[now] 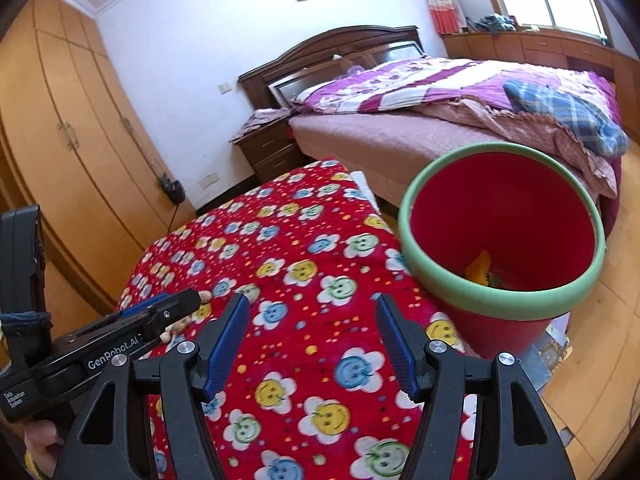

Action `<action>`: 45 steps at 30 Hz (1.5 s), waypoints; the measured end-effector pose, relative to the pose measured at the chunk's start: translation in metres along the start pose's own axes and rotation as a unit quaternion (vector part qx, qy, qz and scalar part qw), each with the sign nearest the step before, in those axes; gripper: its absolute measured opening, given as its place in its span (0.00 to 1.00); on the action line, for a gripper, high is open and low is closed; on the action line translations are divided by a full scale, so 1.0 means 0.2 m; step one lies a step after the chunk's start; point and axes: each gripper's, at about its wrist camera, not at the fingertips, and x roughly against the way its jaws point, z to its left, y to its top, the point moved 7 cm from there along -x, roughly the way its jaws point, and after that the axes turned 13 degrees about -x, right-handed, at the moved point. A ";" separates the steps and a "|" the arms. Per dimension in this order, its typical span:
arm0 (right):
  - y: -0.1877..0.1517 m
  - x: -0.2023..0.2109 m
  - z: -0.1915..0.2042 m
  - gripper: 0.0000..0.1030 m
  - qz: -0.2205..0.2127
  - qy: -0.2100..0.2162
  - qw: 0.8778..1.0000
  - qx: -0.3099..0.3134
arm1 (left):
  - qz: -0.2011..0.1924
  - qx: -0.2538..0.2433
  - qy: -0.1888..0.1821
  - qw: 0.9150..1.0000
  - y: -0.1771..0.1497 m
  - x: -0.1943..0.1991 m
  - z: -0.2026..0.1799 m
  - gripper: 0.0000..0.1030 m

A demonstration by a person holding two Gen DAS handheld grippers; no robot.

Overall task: Collect trash
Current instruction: 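Move both tools back over the bedspread toward the peanuts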

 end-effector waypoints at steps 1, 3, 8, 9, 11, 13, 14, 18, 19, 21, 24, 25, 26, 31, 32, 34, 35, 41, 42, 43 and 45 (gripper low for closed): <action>-0.01 0.00 0.01 0.65 0.000 0.001 1.000 0.003 | -0.001 0.002 0.004 1.000 0.00 0.01 0.01 0.37; -0.02 0.00 0.04 0.65 0.001 0.002 1.000 0.009 | -0.002 0.006 0.012 1.000 -0.02 0.03 0.04 0.37; -0.05 0.01 0.09 0.65 0.003 0.007 1.000 0.020 | -0.007 0.015 0.027 1.000 -0.05 0.09 0.10 0.37; -0.06 0.01 0.10 0.65 0.004 0.008 1.000 0.022 | -0.007 0.016 0.030 0.999 -0.05 0.10 0.11 0.37; -0.06 0.02 0.12 0.65 0.004 0.010 1.000 0.025 | -0.009 0.018 0.036 0.999 -0.06 0.12 0.13 0.37; -0.07 0.02 0.13 0.65 0.004 0.011 1.000 0.028 | -0.011 0.021 0.041 0.999 -0.07 0.14 0.15 0.37; -0.07 0.02 0.14 0.65 0.004 0.012 0.999 0.029 | -0.012 0.022 0.043 0.999 -0.07 0.15 0.16 0.37; -0.08 0.04 0.16 0.65 0.003 0.015 0.999 0.034 | -0.017 0.028 0.047 0.998 -0.08 0.18 0.18 0.37; -0.08 0.04 0.17 0.65 0.003 0.015 0.999 0.034 | -0.018 0.028 0.048 0.998 -0.08 0.19 0.19 0.37; -0.08 0.05 0.18 0.65 0.002 0.017 0.999 0.037 | -0.020 0.031 0.050 0.998 -0.09 0.20 0.20 0.37; -0.09 0.06 0.19 0.65 0.002 0.018 0.999 0.040 | -0.023 0.034 0.052 0.998 -0.09 0.22 0.21 0.37; -0.09 0.06 0.19 0.65 0.002 0.018 0.999 0.040 | -0.023 0.035 0.053 0.998 -0.09 0.22 0.21 0.37; -0.09 0.06 0.20 0.65 0.003 0.019 0.999 0.040 | -0.024 0.036 0.054 0.998 -0.09 0.23 0.22 0.37; -0.09 0.07 0.21 0.65 0.002 0.021 0.999 0.043 | -0.028 0.039 0.057 0.997 -0.09 0.26 0.23 0.37; -0.09 0.07 0.21 0.65 0.001 0.022 0.999 0.044 | -0.029 0.040 0.057 0.997 -0.09 0.26 0.24 0.37; -0.09 0.08 0.22 0.65 0.000 0.023 0.999 0.046 | -0.031 0.040 0.059 0.997 -0.09 0.27 0.24 0.37; -0.09 0.08 0.22 0.65 -0.001 0.024 0.999 0.046 | -0.031 0.040 0.059 0.997 -0.09 0.27 0.24 0.37; -0.09 0.10 0.24 0.65 -0.003 0.027 0.998 0.050 | -0.036 0.043 0.062 0.997 -0.09 0.30 0.25 0.37; -0.09 0.10 0.24 0.65 -0.003 0.027 0.998 0.051 | -0.036 0.043 0.062 0.996 -0.10 0.31 0.26 0.37; -0.09 0.10 0.25 0.65 -0.004 0.027 0.998 0.051 | -0.037 0.043 0.063 0.996 -0.10 0.31 0.26 0.37; -0.10 0.11 0.25 0.65 -0.004 0.029 0.998 0.052 | -0.037 0.043 0.063 0.996 -0.10 0.32 0.26 0.37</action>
